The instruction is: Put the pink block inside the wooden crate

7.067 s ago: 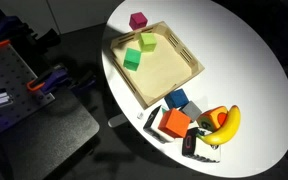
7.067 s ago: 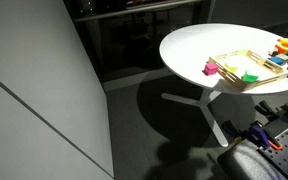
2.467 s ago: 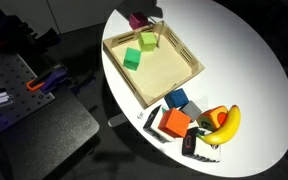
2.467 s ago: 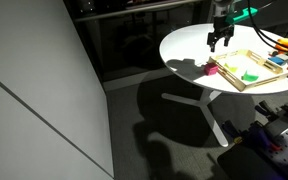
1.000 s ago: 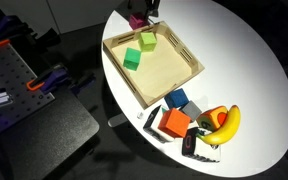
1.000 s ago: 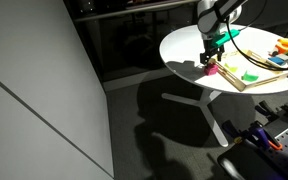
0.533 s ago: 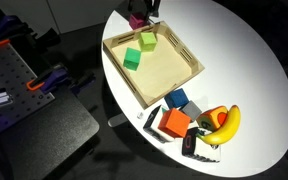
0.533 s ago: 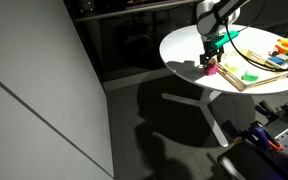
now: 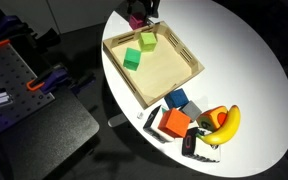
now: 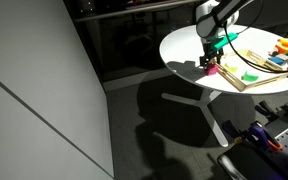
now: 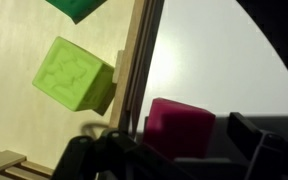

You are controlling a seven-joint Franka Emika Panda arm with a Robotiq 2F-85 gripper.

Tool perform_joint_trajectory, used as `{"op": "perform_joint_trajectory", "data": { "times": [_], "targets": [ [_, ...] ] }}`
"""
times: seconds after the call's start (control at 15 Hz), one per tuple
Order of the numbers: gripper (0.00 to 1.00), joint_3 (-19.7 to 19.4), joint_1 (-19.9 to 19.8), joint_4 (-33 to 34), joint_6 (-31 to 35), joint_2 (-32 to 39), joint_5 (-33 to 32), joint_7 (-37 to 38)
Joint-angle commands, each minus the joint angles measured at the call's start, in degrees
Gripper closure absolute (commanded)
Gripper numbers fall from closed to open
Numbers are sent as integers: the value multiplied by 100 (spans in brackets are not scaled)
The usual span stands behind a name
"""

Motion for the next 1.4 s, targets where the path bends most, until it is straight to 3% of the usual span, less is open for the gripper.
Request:
{"op": "perform_joint_trajectory", "data": {
  "times": [0.0,0.2,0.27,1.33],
  "targets": [
    [34,-43,45,165,-10,118,-97,110],
    [59,-48,44,153,-61,56,-86,113],
    [63,-49,45,139,-95,-3,-85,111],
    [67,-226,-155,-416,-519,-1158,-3,246]
  ]
}}
